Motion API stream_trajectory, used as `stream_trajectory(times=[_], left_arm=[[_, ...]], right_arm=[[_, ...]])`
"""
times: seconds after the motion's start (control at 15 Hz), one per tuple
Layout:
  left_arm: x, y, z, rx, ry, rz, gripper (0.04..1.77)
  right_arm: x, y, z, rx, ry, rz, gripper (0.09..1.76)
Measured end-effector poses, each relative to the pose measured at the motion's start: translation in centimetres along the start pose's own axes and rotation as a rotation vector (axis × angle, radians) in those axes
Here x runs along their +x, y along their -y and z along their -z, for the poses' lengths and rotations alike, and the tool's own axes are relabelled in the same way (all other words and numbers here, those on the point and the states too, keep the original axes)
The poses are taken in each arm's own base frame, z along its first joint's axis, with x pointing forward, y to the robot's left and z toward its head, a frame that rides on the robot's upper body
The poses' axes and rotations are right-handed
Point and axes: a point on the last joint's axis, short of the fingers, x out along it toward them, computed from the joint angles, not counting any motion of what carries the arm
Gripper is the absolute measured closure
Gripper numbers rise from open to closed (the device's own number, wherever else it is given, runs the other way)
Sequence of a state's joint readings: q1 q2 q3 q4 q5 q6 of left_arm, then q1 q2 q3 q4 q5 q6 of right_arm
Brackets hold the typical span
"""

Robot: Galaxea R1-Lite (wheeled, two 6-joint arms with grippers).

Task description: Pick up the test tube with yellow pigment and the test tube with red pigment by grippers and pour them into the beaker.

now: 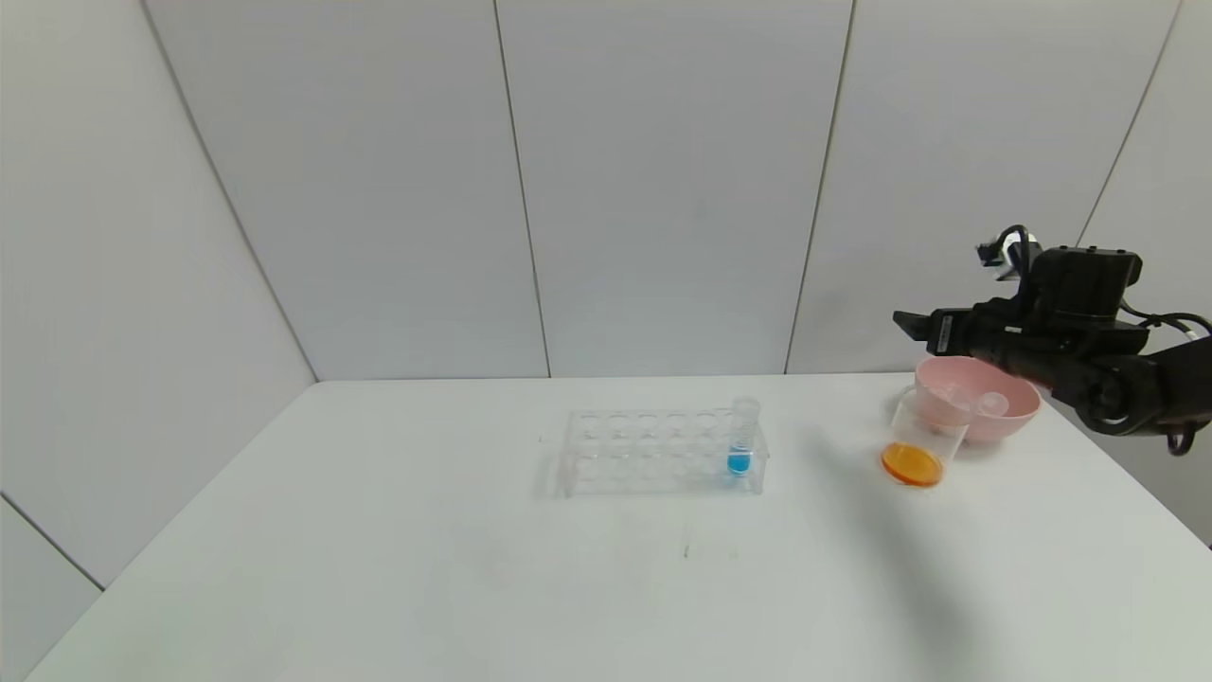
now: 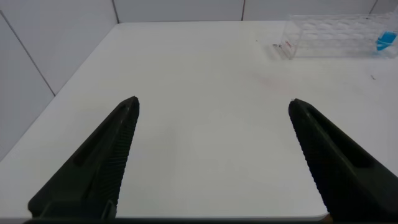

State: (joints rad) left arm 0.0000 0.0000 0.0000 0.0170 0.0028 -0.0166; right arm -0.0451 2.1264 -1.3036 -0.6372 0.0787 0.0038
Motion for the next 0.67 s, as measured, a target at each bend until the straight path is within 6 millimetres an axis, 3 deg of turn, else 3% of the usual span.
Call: stream_trajectory(times=[0.33, 0.67], left_arm=[[0.0, 0.0, 0.0, 0.0, 0.0, 0.0, 0.09], [0.0, 0.0, 0.0, 0.0, 0.0, 0.0, 0.09]], right_arm=[[-4.9, -4.7, -1.7, -0.012, 0.014, -0.082, 0.17], [-11.8, -4.7, -3.5, -0.014, 0.06, -0.094, 0.16]])
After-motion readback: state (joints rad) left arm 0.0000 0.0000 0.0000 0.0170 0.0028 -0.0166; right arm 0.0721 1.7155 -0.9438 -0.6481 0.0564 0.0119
